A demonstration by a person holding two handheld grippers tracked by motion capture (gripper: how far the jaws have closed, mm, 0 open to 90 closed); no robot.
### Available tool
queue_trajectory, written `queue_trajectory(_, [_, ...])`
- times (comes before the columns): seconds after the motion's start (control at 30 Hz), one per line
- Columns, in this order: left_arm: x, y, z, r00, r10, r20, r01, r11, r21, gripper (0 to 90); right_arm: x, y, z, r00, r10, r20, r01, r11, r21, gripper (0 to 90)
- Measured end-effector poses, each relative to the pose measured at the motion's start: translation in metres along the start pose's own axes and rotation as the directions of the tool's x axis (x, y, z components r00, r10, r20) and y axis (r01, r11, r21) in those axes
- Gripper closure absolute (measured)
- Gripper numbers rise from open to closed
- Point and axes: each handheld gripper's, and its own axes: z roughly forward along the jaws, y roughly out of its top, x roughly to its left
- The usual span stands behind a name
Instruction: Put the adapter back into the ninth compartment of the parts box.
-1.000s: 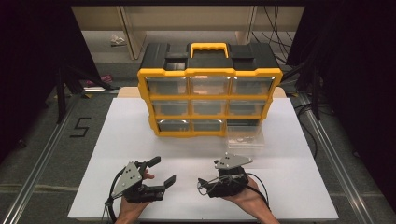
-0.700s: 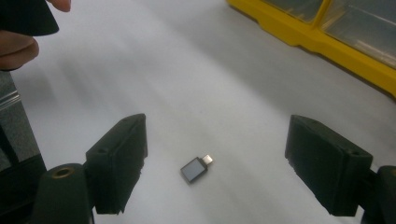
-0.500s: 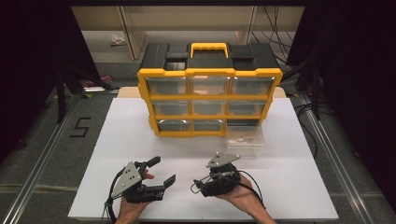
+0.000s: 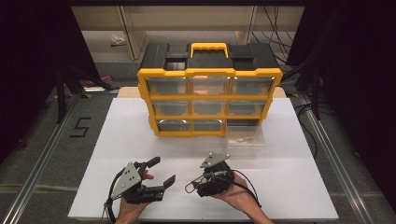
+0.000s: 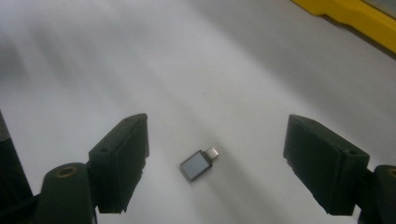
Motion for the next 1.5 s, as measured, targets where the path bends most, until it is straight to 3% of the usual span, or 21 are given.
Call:
queue_trajectory(0.43, [-0.001,0.0,0.001,1.0,0.002,0.003,-0.002,1.0,0.003,19.0,-0.002,-0.001,0.021,0.9995,-0.007,0.032,0.004,0.998,0.064,25.1])
queue_trajectory(0.6, [-0.001,0.0,0.001,0.9999,-0.001,0.01,0.001,1.0,0.003,19.0,-0.003,-0.003,0.029,0.9989,-0.029,0.036,0.026,0.995,0.096,27.4])
queue_trajectory(0.97, [0.0,0.0,0.001,0.9999,-0.006,0.012,0.006,1.0,0.003,19.0,-0.004,-0.004,0.032,0.9989,-0.031,0.034,0.027,0.991,0.13,32.4])
queue_trajectory(1.3, [0.0,0.0,0.001,0.9999,-0.006,0.015,0.006,1.0,0.002,19.0,-0.008,-0.005,0.03,0.9983,-0.054,0.024,0.049,0.984,0.172,41.4])
queue_trajectory(1.5, [0.0,0.0,0.001,0.9999,-0.005,0.013,0.005,1.0,0.001,19.2,-0.006,-0.004,0.027,0.9978,-0.067,0.005,0.065,0.979,0.195,54.6])
